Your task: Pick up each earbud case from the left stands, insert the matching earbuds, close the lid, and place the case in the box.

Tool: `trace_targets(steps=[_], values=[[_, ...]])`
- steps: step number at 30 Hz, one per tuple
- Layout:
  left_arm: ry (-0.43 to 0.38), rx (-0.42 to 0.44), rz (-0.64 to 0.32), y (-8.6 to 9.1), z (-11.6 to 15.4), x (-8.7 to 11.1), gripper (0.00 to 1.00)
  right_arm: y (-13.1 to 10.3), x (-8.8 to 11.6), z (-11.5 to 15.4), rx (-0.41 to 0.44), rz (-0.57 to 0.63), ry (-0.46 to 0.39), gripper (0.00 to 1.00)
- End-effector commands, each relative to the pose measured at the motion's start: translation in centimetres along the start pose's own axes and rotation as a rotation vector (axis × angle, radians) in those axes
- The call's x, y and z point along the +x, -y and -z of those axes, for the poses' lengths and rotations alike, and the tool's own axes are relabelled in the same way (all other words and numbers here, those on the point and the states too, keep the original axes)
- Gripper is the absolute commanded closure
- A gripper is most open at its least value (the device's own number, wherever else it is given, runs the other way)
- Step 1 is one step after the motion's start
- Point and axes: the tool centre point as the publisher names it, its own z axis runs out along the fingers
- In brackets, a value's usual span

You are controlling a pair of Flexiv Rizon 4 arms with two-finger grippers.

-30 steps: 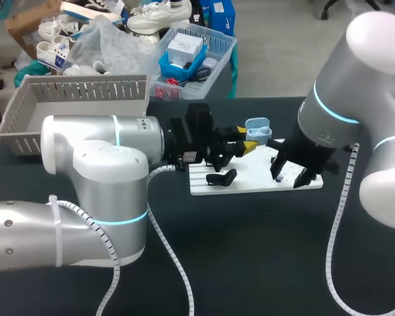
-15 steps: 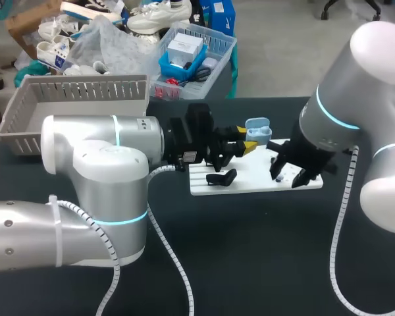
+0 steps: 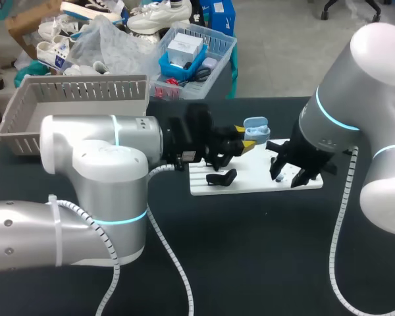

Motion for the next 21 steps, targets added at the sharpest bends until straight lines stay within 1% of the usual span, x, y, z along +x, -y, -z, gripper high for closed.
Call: trace_targets(steps=[1,11,18,21], values=[[0.0,-0.003,-0.004,-0.6,0.3,0.1,1.0,-0.1,0.0,-0.2,0.0,-0.003,0.002,0.58],[0.0,0.007,-0.02,-2.0,0.1,0.1,1.0,0.0,0.0,-0.7,0.007,-0.011,-0.008,0.58],[0.013,0.008,-0.007,-3.2,0.0,0.3,1.0,0.1,-0.2,-1.0,0.019,-0.015,-0.014,0.58],[0.013,0.008,-0.007,-3.2,0.0,0.3,1.0,0.1,-0.2,-1.2,0.021,-0.021,-0.015,0.58]])
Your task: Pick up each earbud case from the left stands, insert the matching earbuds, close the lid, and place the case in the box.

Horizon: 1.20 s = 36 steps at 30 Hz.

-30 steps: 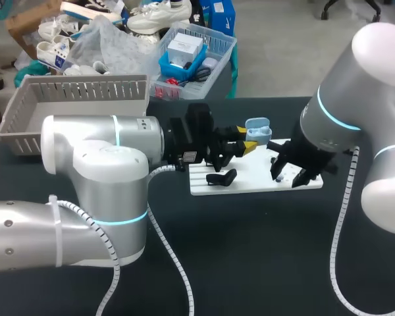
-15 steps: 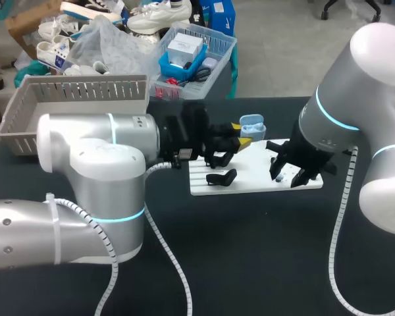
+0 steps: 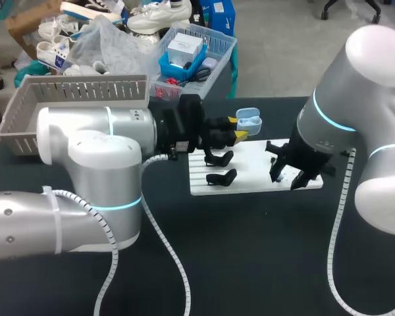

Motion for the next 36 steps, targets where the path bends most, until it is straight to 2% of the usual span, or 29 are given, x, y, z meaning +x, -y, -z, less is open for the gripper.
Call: trace_targets(steps=[1,11,36], values=[[-0.001,0.007,-0.001,-0.3,-0.2,0.1,1.0,-0.2,-0.2,-0.3,0.005,-0.006,-0.003,0.58],[-0.001,0.007,-0.001,-0.3,-0.2,0.1,1.0,-0.7,-0.4,-0.4,0.062,-0.042,0.052,0.58],[-0.001,0.007,-0.001,-0.3,-0.2,0.1,1.0,-0.5,-0.6,-1.4,0.089,-0.075,0.052,0.58]])
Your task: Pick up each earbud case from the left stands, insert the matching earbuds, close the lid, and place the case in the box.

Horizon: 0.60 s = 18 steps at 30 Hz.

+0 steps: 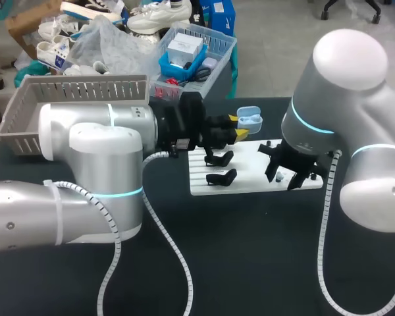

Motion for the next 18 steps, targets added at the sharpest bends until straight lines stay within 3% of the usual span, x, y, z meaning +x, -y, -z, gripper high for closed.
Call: trace_targets(steps=[1,18], values=[[0.003,0.0,-0.001,-0.02,0.01,0.07,1.0,-0.14,-0.1,-0.18,0.004,-0.005,0.006,0.59],[0.003,0.0,-0.001,-0.02,0.01,0.07,1.0,-0.17,-0.54,-0.81,0.004,-0.038,0.001,0.62]])
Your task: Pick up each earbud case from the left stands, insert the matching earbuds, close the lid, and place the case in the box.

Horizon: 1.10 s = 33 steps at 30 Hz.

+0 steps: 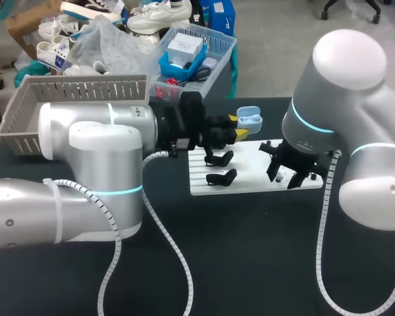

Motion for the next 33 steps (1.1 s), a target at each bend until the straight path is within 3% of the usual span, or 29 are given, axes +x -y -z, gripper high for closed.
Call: trace_targets(steps=[1,25,33], values=[[0.005,-0.002,-0.001,0.01,-0.03,0.12,1.0,-0.29,-0.02,-0.36,0.003,-0.005,0.002,0.63],[0.005,-0.002,-0.001,0.01,-0.03,0.12,1.0,-0.59,-0.51,-0.87,0.01,-0.016,-0.007,0.73],[0.005,-0.002,-0.001,0.01,-0.03,0.12,1.0,-0.61,-0.61,-1.19,0.012,-0.02,-0.014,0.71]])
